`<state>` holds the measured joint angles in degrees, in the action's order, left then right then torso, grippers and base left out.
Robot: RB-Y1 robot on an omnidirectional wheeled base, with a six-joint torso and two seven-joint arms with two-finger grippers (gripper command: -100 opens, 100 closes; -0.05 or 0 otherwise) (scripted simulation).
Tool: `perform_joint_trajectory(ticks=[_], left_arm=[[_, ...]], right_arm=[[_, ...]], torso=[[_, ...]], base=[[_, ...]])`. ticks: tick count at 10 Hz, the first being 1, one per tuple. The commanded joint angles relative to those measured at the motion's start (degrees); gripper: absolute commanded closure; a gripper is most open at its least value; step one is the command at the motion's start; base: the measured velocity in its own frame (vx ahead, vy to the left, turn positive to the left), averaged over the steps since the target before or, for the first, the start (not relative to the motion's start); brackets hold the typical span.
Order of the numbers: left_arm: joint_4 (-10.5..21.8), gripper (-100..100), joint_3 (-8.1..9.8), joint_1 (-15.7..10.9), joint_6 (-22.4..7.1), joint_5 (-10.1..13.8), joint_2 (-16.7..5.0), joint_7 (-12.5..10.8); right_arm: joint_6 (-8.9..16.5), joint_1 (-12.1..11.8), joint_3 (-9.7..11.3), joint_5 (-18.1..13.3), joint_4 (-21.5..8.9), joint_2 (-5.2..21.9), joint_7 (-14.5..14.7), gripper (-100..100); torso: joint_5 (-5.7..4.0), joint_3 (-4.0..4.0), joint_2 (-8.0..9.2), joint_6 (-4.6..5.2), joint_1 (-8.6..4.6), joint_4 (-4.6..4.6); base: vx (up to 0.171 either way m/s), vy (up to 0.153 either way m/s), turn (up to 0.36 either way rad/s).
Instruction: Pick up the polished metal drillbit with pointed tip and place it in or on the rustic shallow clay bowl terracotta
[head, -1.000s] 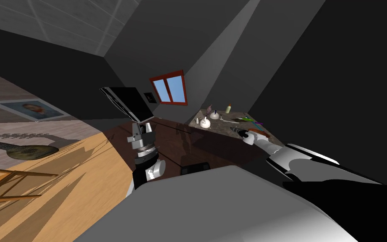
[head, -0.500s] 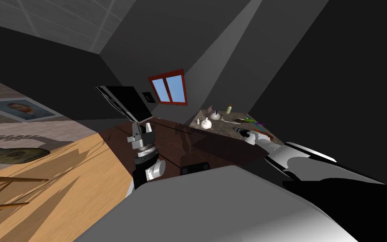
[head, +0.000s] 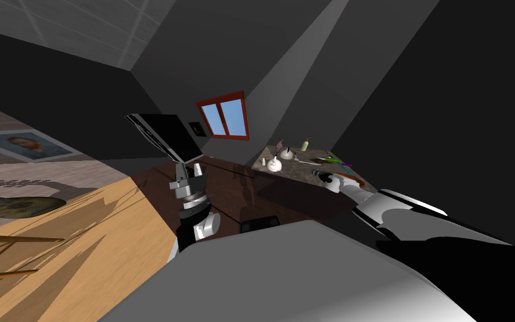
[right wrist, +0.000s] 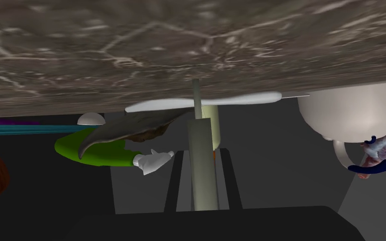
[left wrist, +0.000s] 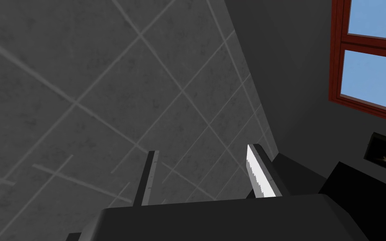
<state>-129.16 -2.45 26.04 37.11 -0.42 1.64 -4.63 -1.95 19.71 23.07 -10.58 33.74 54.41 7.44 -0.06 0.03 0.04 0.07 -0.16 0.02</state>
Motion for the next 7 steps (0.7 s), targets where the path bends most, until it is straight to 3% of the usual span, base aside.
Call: perform_joint_trajectory(ticks=[1,2,3,4,5,7], left_arm=[[0.0,0,0.0,0.0,0.0,0.0,0.0,0.0],[0.0,0,0.0,0.0,0.0,0.0,0.0,0.0],[0.0,0,0.0,0.0,0.0,0.0,0.0,0.0],[0.0,0,0.0,0.0,0.0,0.0,0.0,0.0],[0.0,0,0.0,0.0,0.0,0.0,0.0,0.0],[0.0,0,0.0,-0.01,0.0,0.0,0.0,0.0]], right_arm=[[0.0,0.0,0.0,0.0,0.0,0.0,0.0,100],[0.0,0.0,0.0,0.0,0.0,0.0,0.01,0],[0.0,0.0,0.0,0.0,0.0,0.0,0.01,100],[0.0,0.0,0.0,0.0,0.0,0.0,0.0,0],[0.13,0.52,1.52,0.13,1.58,1.05,-0.62,100],[0.06,1.19,4.25,0.58,4.07,3.28,-1.98,100]], torso=[[0.0,0.0,0.0,0.0,0.0,0.0],[0.0,0.0,0.01,0.0,0.0,0.0],[0.0,0.01,0.01,0.0,-0.01,0.0],[0.0,0.01,0.01,0.0,-0.01,0.0],[0.0,0.01,0.01,0.0,0.0,0.0],[0.04,0.23,0.42,0.02,0.01,0.08]], base=[[0.0,0.0,0.0],[0.0,0.0,0.0],[0.0,0.0,0.0],[0.0,0.0,0.0],[-0.063,-0.008,-0.033],[-0.146,-0.013,-0.024]])
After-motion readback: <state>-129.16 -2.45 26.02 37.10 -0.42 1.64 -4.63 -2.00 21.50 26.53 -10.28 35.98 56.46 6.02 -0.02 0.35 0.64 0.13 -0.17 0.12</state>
